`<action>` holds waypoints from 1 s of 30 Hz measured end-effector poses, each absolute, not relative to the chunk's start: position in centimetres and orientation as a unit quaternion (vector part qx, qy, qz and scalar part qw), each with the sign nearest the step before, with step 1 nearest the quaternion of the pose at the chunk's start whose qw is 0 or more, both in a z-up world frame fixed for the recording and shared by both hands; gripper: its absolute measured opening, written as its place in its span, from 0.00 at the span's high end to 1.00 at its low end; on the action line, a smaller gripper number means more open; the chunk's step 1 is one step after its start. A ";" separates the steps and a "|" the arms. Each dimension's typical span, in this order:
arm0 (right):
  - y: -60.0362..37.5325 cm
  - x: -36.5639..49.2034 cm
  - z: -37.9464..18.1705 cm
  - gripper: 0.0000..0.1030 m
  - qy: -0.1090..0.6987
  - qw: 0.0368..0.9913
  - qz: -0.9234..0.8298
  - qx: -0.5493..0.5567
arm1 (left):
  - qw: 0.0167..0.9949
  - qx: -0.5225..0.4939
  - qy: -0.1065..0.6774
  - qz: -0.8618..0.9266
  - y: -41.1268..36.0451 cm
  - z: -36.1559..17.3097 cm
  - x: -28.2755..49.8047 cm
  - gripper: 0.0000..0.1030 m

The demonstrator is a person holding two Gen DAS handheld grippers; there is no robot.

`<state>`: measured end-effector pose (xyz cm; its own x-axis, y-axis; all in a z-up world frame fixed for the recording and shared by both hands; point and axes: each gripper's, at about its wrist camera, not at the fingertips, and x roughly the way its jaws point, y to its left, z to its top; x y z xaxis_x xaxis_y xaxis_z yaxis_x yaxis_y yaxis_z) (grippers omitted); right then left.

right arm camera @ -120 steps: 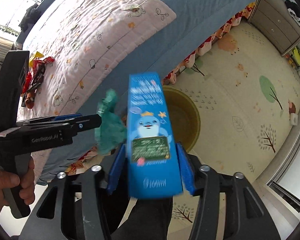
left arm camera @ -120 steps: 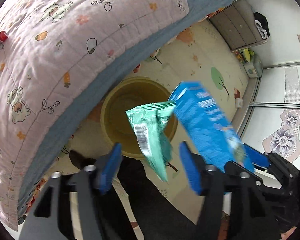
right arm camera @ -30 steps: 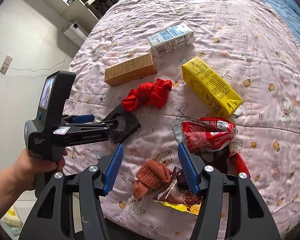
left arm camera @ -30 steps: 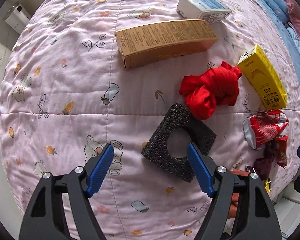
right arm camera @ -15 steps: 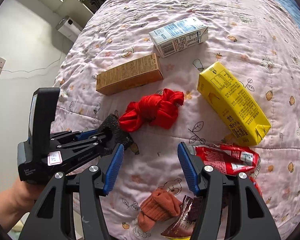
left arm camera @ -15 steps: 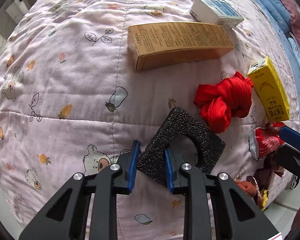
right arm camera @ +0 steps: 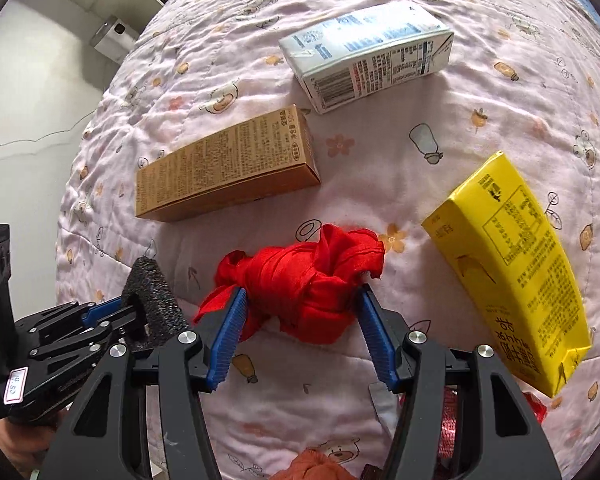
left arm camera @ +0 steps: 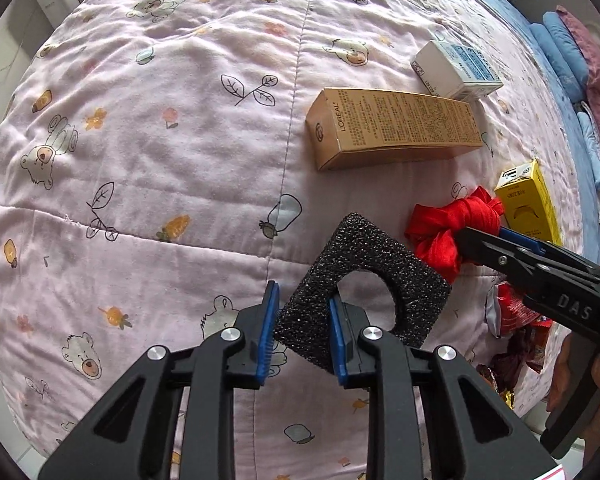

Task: Collect trash
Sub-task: 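Grasp the red cloth with the right gripper, then carry foam and red cloth to the wastebasket and open both grippers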

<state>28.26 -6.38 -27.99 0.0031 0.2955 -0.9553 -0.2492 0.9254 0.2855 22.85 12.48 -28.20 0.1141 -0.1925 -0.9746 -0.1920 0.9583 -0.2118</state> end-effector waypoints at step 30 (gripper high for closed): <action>-14.3 16.6 -16.0 0.64 0.609 0.780 0.106 0.095 | 0.760 -0.083 0.631 -0.128 4.9 -18.3 16.2 0.77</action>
<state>16.59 -14.30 -15.99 0.2363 0.2812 -0.9301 -0.0490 0.9594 0.2776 16.23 4.94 -18.27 0.1699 -0.2988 -0.9391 0.0901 0.9537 -0.2871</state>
